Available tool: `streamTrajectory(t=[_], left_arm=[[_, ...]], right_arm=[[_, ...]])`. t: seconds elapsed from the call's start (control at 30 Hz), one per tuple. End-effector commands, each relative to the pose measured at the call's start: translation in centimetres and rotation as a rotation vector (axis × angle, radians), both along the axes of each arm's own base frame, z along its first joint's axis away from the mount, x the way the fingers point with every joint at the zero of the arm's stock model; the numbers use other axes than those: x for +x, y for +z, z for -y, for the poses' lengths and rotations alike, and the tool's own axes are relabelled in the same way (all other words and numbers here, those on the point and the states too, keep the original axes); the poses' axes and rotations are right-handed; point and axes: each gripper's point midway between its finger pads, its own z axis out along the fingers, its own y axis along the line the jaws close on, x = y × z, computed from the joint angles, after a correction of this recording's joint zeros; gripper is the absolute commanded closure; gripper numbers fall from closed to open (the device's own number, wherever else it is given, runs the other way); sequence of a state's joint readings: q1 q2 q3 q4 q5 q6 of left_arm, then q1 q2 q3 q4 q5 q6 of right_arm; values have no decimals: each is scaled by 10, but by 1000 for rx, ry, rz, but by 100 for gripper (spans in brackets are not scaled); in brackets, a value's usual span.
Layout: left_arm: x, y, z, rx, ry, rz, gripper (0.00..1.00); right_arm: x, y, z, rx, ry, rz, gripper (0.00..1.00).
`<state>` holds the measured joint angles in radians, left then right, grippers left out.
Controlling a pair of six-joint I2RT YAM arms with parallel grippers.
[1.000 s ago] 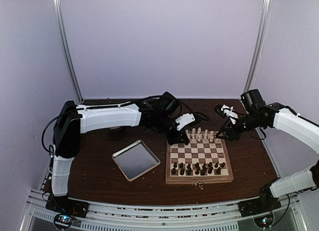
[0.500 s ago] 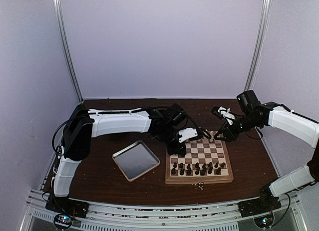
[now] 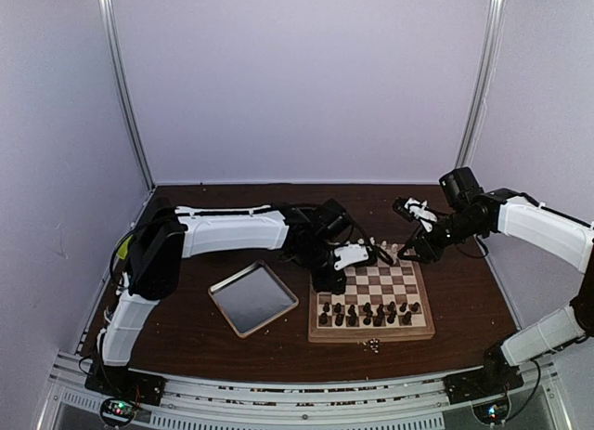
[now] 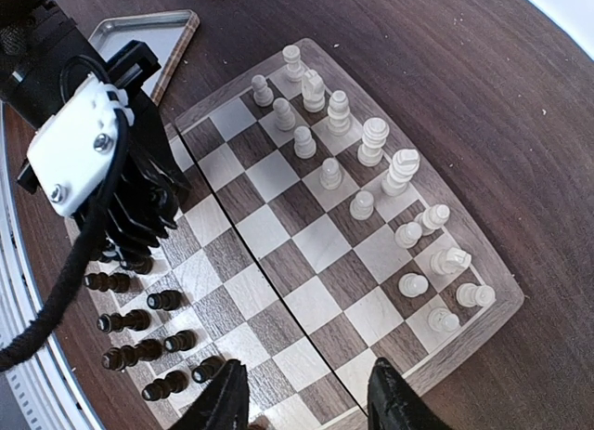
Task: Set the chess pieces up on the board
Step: Place the rook on the chessboard, then pick up the rook from the chessboard.
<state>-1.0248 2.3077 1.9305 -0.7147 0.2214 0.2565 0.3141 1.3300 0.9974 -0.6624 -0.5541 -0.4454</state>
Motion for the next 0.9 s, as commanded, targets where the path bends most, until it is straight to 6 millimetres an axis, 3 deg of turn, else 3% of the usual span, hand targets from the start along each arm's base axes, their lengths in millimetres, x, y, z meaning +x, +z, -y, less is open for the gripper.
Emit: streamTrajectory(t=[0.0, 0.13, 0.3, 0.43, 0.53, 0.63, 0.7, 0.73, 0.77, 0.87], left_arm=[[3, 9, 4, -12, -8, 17, 75], [4, 28, 5, -31, -7, 31, 75], [11, 89, -2, -101, 13, 134, 75], [27, 135, -22, -122, 71, 247, 74], [48, 162, -48, -133, 163, 293, 71], [82, 182, -85, -159, 331, 278, 67], [103, 195, -113, -195, 437, 243, 67], [111, 199, -126, -208, 482, 231, 67], [119, 205, -140, -224, 531, 224, 66], [139, 221, -176, -270, 648, 245, 62]], right_arm=[[5, 10, -1, 11, 3, 13, 55], [4, 11, -2, 12, 5, 12, 55], [6, 20, 0, 5, -2, 34, 55], [11, 40, 4, -23, 2, 83, 55], [15, 68, 8, -54, 15, 152, 55], [25, 115, 14, -48, -28, 301, 54], [36, 146, 19, -33, -96, 372, 48], [43, 160, 21, -17, -139, 389, 36], [50, 171, 23, 6, -179, 398, 4], [62, 187, 14, 61, -184, 395, 0]])
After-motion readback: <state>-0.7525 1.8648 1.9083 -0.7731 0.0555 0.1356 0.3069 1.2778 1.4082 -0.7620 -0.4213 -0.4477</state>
